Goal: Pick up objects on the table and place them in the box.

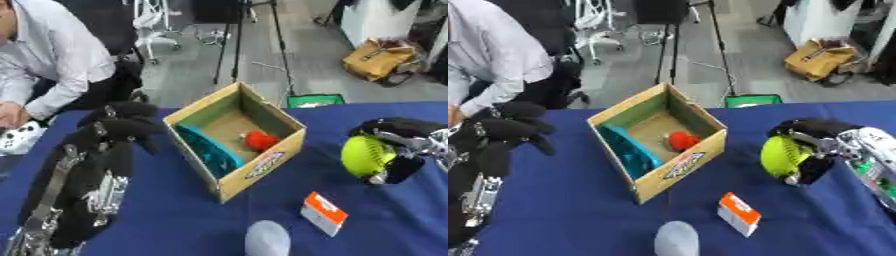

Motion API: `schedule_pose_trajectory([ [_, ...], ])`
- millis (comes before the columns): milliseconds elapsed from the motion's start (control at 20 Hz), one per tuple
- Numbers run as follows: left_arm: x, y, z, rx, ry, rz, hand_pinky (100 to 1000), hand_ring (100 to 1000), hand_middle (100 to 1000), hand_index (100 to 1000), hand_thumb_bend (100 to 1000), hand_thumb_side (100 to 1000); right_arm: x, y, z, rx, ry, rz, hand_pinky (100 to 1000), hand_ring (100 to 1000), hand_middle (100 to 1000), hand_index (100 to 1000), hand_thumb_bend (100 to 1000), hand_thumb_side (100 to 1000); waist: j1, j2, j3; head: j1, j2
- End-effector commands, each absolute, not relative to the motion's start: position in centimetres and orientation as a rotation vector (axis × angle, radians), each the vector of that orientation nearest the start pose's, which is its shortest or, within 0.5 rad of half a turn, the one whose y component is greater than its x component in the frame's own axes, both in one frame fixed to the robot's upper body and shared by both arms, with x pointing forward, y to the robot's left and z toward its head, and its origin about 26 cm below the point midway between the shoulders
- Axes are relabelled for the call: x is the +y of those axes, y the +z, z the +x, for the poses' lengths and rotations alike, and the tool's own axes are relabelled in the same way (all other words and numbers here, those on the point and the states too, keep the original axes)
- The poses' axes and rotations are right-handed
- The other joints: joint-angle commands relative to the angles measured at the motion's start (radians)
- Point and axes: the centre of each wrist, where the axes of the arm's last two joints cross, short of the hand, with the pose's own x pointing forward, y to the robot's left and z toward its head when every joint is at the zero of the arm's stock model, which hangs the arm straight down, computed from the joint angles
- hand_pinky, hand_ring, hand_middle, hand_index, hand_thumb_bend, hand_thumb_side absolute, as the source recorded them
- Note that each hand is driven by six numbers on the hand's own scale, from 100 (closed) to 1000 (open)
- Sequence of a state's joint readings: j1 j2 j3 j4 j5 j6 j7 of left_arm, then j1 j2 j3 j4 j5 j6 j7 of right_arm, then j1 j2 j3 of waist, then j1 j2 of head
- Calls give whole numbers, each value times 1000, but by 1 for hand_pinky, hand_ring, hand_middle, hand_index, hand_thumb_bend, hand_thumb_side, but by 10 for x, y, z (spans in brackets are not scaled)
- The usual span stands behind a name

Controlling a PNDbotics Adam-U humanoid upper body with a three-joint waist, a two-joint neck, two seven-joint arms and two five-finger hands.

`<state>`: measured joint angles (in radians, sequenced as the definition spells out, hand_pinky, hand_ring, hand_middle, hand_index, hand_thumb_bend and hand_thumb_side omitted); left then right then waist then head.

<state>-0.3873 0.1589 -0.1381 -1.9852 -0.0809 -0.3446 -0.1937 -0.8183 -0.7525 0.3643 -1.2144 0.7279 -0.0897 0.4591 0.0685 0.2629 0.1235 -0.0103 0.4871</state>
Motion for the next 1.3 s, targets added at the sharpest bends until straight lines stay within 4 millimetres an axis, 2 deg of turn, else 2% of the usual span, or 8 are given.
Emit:
schedule_pose_trajectory([
  [50,190,210,303,3416,893,204,526,700,751,721,100,532,-329,253,427,-1276,1623,-1045,433,408,443,539,183,232,-6,-18,-1,1,-8],
  [600,190,209,303,3418,896,209,524,699,751,721,100,532,-322,270,423,-1330,1599,-1050,430,393,424,524,160,235,-8,-25,-4,0,-8],
  [1300,190,206,302,3432,910,225,522,699,750,721,100,538,-296,313,415,-1463,1599,-1075,420,377,402,504,145,283,-32,-52,-3,-34,-16],
])
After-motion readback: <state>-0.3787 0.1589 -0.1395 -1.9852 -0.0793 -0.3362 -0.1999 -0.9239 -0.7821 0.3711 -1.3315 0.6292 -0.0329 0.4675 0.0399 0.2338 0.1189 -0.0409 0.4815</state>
